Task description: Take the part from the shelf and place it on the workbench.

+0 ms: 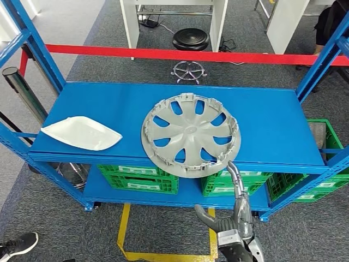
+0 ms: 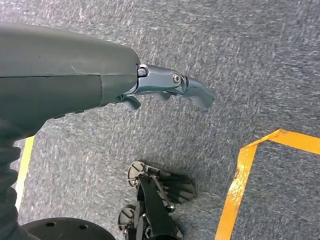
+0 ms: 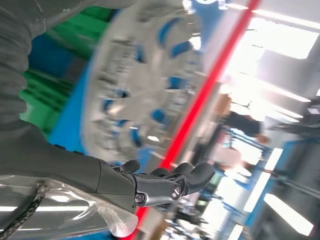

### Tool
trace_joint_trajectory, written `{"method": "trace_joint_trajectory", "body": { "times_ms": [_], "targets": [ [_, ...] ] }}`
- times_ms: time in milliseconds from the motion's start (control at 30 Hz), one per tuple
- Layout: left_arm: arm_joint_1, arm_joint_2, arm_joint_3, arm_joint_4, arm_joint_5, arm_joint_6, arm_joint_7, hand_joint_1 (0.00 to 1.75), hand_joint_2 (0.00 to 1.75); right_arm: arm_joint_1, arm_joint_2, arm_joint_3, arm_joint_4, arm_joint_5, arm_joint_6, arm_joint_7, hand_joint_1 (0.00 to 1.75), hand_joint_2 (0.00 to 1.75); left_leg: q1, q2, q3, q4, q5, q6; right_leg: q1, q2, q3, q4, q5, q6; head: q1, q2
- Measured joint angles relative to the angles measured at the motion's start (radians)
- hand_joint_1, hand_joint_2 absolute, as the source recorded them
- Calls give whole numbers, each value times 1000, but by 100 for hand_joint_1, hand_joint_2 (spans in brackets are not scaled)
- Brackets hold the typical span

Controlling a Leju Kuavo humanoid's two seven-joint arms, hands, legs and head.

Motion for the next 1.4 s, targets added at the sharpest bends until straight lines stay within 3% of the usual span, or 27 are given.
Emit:
{"method": "trace_joint_trajectory", "body": {
  "times_ms": [200, 433, 800, 1400],
  "targets": [
    [-11, 0, -64, 10, 37, 15, -15, 0, 175, -8, -31, 108, -128, 85, -69, -17, 0, 175, 0, 0, 0, 0, 0, 0, 0, 0, 0, 0, 0, 0, 0, 0],
    [-20, 12, -113, 17, 57, 11, -3, 0, 175, -118, -35, 242, -96, 239, -99, 13, 0, 175, 0, 0, 0, 0, 1, 0, 0, 0, 0, 0, 0, 0, 0, 0],
    [-51, 17, -208, 20, -3, -13, 12, 0, 175, -266, -52, 324, 143, 446, -82, 177, 0, 175, 0, 0, 0, 0, 1, 0, 0, 0, 0, 0, 0, 0, 0, 0],
    [-107, -20, -324, 20, -102, -10, 53, 0, 175, -511, -59, 324, 594, 701, -64, 442, 0, 175, 0, 0, -1, 1, 2, 1, 0, 0, 0, 1, 2, 0, 0, 0]
  ]
}}
